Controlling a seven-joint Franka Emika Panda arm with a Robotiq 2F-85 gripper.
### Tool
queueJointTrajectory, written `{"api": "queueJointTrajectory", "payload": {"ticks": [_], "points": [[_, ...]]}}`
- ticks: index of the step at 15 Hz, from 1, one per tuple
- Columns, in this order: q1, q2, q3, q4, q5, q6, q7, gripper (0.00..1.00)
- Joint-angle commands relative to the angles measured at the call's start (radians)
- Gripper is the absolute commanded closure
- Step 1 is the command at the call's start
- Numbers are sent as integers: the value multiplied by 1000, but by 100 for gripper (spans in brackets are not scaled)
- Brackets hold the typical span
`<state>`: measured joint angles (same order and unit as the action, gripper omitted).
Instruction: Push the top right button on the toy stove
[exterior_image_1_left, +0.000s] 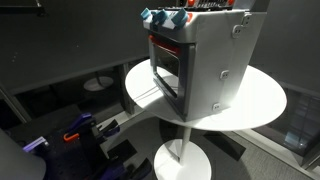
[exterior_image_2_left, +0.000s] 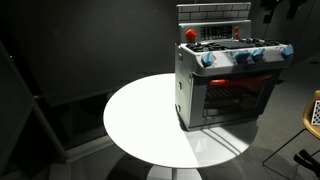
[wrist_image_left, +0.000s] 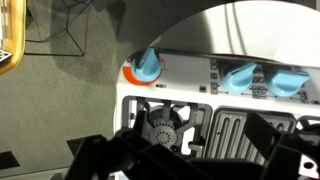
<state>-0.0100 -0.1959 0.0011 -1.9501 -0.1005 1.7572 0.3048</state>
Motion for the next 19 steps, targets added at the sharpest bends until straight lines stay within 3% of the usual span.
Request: {"api": "queueJointTrajectory", "payload": {"ticks": [1, 12, 19], "points": [[11, -90, 9, -67, 55, -66, -81, 0], [39, -277, 49, -294, 108, -120, -109, 0], [31, -257, 58, -302, 96, -112, -90, 0]]}}
